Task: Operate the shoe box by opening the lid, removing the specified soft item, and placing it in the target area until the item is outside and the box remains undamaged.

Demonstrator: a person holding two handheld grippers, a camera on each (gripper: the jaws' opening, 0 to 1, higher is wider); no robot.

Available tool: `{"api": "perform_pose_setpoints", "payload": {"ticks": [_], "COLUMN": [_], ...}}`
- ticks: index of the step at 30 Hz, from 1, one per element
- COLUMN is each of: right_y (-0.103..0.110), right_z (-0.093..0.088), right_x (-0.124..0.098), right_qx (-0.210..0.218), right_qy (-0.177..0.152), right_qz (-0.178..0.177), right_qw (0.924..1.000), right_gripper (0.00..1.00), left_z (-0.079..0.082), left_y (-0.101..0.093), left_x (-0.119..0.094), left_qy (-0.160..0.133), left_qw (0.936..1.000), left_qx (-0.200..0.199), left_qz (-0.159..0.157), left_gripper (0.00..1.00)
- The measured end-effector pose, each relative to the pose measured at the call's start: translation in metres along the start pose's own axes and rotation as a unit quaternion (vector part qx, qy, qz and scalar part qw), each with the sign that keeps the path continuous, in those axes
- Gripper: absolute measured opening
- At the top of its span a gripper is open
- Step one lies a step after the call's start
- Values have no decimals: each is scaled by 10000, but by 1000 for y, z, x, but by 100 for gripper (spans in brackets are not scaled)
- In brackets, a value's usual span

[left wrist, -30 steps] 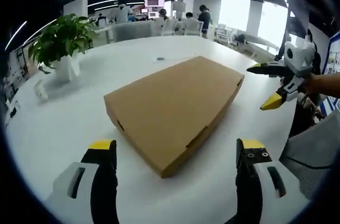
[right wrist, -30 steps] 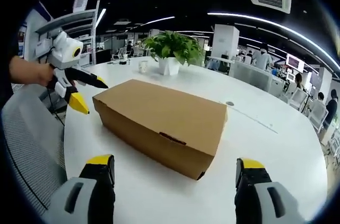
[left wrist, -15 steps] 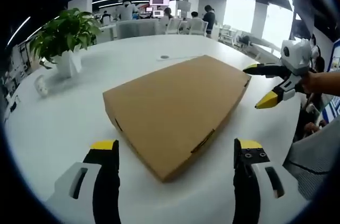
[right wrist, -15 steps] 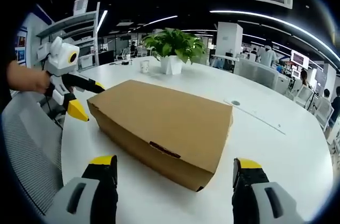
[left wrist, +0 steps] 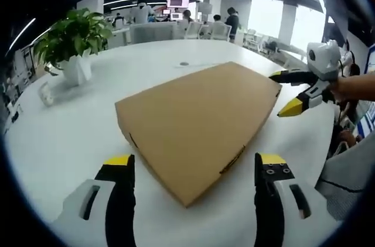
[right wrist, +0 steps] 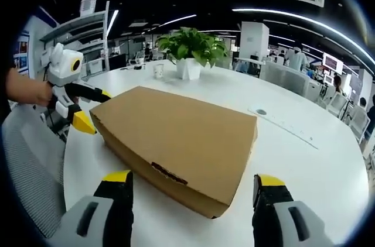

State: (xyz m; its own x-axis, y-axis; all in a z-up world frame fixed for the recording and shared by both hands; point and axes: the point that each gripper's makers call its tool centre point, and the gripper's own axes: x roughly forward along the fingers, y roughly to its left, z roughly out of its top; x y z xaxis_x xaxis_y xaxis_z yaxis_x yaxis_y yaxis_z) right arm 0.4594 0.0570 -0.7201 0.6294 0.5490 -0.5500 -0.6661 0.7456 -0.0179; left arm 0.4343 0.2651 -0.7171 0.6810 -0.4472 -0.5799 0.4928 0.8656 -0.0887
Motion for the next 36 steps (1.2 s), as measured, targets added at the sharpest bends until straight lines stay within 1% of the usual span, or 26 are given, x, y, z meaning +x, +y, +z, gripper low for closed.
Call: {"api": "perform_pose_setpoints", "payload": {"ticks": [6, 11, 20, 23, 36], "right_y": [-6, -7, -3, 1, 2], "right_z": [3, 0, -2, -2, -3], "right_x": [1, 6, 13, 14, 13], "right_qx": [-19, -36, -135, -181, -101], "right_qy": [27, 119, 242, 244, 256], "right_qz": [1, 65, 227, 336, 266], "right_qw": [10000, 9999, 9994, 9990, 9993], "right_gripper": [81, 80, 78, 73, 71], "left_z": [-3, -3, 0, 0, 0], "left_y": [1, 2, 4, 4, 3], "left_x": [2, 4, 9, 11, 11], "left_qy": [27, 43, 19, 28, 25], "left_qw": [10000, 10000, 10000, 10000, 10000], "left_qx": [-20, -62, -68, -35, 38], "left_qz": [-2, -6, 20, -10, -58], "left_gripper": [81, 79, 78, 80, 78]}}
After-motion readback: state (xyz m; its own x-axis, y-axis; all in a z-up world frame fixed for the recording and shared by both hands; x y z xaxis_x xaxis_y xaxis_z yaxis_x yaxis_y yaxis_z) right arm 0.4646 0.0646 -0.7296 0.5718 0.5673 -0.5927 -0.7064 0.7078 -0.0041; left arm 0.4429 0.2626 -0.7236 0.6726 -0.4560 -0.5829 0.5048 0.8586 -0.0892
